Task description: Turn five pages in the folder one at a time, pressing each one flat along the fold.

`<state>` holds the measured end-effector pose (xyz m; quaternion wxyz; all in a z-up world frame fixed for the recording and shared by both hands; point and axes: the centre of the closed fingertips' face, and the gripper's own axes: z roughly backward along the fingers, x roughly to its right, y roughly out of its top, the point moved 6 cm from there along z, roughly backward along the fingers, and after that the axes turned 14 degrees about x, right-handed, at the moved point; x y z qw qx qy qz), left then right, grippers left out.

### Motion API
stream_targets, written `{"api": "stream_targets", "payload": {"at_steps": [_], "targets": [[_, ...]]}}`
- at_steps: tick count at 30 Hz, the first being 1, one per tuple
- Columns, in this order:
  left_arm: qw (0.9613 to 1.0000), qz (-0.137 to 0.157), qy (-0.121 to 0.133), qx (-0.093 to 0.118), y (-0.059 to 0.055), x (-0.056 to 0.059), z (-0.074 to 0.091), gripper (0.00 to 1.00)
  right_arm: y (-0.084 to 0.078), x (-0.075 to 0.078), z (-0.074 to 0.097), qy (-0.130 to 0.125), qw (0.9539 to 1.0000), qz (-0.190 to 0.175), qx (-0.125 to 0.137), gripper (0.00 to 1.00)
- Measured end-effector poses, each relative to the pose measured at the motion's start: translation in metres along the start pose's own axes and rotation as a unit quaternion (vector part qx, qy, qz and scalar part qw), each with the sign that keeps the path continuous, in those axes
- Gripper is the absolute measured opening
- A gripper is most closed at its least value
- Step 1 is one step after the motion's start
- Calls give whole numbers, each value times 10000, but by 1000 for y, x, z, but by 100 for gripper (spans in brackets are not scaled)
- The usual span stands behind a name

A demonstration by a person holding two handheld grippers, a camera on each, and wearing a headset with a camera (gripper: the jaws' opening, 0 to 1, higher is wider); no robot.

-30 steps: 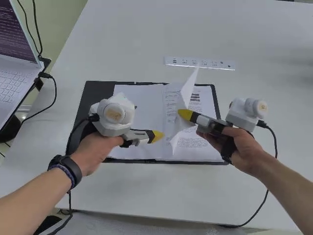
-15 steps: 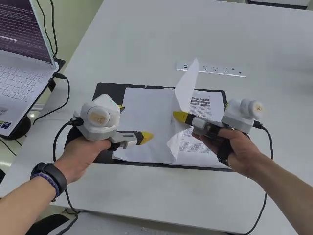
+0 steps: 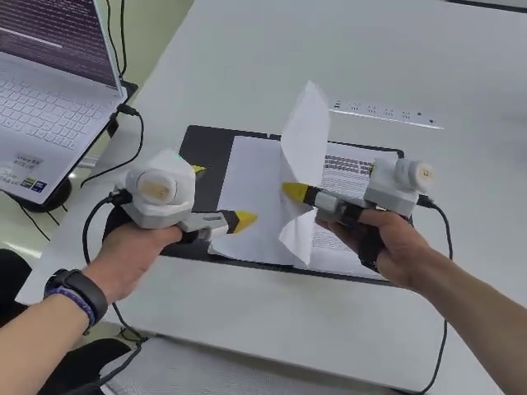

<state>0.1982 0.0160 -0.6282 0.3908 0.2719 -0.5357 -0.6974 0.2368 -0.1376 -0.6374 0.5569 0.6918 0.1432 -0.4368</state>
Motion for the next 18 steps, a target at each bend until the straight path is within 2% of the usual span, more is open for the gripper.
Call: {"api": "stream_targets", "payload": {"at_steps": [9, 18], "targets": [[9999, 90, 142, 9, -9, -6, 21, 73, -24, 0, -22, 45, 9993, -74, -361, 0], [9991, 268, 317, -2, -20, -9, 38, 73, -52, 14, -38, -134, 9969, -332, -697, 0]]}}
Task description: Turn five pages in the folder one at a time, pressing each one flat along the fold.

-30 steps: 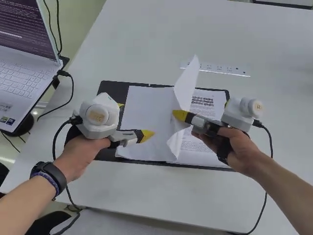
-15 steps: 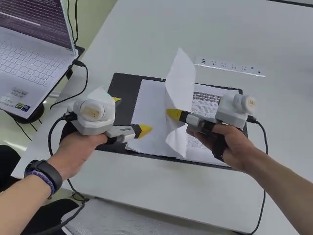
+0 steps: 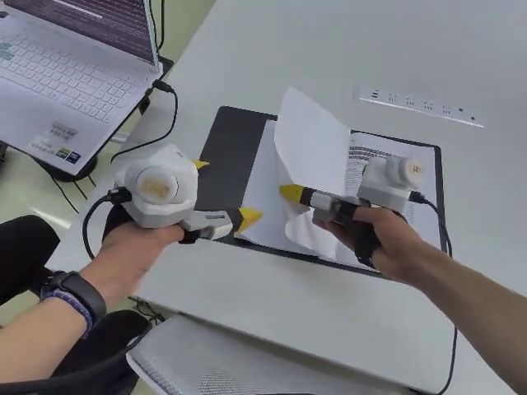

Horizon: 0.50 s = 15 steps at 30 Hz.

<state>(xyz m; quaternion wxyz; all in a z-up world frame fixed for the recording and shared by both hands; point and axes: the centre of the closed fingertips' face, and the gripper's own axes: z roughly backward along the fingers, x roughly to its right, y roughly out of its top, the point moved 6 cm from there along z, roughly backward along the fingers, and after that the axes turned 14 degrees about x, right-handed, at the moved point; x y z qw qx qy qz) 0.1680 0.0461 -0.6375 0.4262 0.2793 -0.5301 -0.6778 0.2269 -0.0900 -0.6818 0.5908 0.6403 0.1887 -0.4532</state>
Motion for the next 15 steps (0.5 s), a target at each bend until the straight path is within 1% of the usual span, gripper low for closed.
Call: {"api": "stream_targets", "payload": {"at_steps": [5, 8, 9, 13, 14, 15], "targets": [[10000, 71, 56, -29, -5, 0, 2, 73, -9, 10, -8, -164, 9998, -93, -116, 0], [9999, 129, 54, -42, -8, 3, 2, 73, -15, 15, -14, -267, 9993, -181, -203, 0], [9999, 141, 48, -53, -9, 4, 2, 73, -18, 14, -15, -304, 9990, -209, -245, 0], [9998, 186, 58, -85, -12, 4, 3, 73, -25, 19, -23, -350, 9983, -318, -335, 0], [9997, 200, 69, -85, -12, 4, 3, 73, -25, 22, -24, -369, 9982, -310, -351, 1], [9997, 218, 84, -85, -13, 3, 4, 73, -25, 31, -26, -391, 9981, -298, -380, 0]]}}
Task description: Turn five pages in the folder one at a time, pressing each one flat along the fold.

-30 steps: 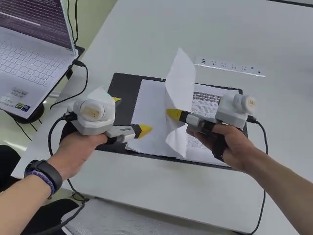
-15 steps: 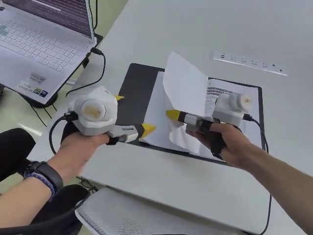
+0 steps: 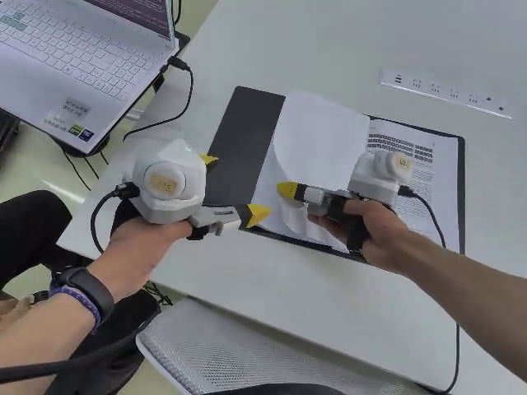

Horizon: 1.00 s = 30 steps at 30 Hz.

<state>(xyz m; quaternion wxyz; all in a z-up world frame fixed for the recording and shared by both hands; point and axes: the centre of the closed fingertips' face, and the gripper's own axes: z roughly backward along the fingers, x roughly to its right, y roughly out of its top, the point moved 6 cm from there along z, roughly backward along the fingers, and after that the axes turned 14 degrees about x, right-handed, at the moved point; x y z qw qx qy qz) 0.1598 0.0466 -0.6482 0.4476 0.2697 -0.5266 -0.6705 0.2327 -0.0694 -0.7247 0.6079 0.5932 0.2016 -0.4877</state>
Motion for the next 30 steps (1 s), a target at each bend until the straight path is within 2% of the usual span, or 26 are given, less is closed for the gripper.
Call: {"api": "stream_targets", "payload": {"at_steps": [5, 8, 11, 14, 20, 28, 30], "targets": [[10000, 43, 58, -18, 0, -3, 2, 73, -8, 4, -7, -131, 9998, 8, -114, 3], [9999, 57, 84, -34, -1, -6, 4, 73, -12, 12, -12, -200, 9996, -7, -182, 10], [9999, 67, 108, -65, -4, -8, 5, 73, -17, 9, -14, -228, 9994, 72, -236, 15], [9998, 94, 150, -82, -6, -10, 6, 73, -15, 12, -16, -141, 9997, 34, -194, 20], [9998, 117, 100, -128, -11, -7, 1, 72, -19, -1, -14, 13, 9996, 171, -213, 28], [9997, 104, 19, -230, -19, 0, -7, 66, -19, -12, -11, 97, 9998, 48, -190, 33], [9996, 81, 18, -257, -20, 0, -8, 63, -15, -7, -12, 135, 9997, 46, -184, 35]]}}
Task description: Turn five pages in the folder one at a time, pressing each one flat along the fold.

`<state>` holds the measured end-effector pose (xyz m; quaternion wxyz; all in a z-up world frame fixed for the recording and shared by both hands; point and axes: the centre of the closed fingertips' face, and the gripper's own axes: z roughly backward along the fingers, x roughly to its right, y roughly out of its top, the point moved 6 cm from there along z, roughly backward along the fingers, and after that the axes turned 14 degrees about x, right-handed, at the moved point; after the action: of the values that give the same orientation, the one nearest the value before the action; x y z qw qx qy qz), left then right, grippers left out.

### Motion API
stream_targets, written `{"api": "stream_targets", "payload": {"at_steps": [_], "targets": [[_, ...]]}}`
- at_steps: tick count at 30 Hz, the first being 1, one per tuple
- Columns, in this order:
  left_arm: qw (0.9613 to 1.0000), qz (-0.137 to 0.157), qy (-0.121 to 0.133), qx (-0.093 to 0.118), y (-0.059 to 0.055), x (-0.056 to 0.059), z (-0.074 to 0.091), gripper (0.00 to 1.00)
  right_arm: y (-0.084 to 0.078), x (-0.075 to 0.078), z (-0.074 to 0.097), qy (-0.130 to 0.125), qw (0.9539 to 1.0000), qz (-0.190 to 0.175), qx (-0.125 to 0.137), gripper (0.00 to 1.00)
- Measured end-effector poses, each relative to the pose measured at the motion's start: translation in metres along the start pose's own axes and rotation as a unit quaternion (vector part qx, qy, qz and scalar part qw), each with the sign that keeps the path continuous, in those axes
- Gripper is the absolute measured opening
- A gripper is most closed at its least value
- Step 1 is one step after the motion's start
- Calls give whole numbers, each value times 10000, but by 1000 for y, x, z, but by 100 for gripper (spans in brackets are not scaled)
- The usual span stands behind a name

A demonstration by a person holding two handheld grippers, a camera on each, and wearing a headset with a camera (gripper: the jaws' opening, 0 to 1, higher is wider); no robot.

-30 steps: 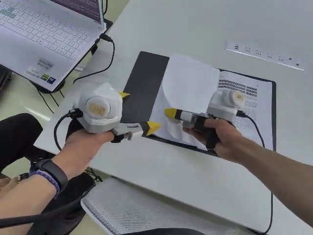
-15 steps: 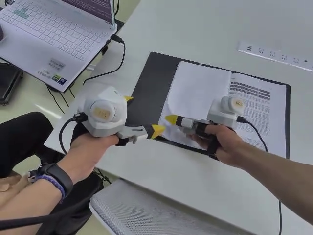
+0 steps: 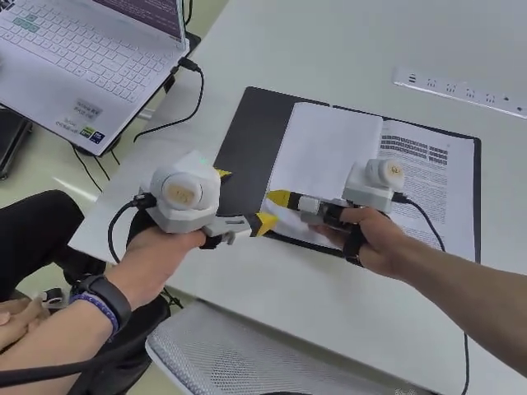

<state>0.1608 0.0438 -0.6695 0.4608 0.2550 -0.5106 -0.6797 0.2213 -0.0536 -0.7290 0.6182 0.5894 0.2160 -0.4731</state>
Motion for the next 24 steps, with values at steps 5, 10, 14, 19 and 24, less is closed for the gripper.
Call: {"api": "stream_targets", "payload": {"at_steps": [5, 10, 14, 19, 24], "targets": [[10000, -16, -46, -18, 0, -1, -6, 57, 9, -3, 6, 59, 9999, 87, 106, 36], [9999, -63, -103, 1, 3, -1, -16, 52, 30, -4, 18, 66, 9991, 261, 336, 33], [9997, -153, -208, -15, 4, 0, -26, 46, 50, -1, 33, -45, 9974, 382, 607, 31], [9992, -217, -324, -42, 1, 2, -39, 34, 64, 9, 52, -193, 9954, 477, 813, 29], [9988, -206, -436, -131, -6, 7, -50, 19, 70, 18, 66, -312, 9942, 524, 885, 28]]}}
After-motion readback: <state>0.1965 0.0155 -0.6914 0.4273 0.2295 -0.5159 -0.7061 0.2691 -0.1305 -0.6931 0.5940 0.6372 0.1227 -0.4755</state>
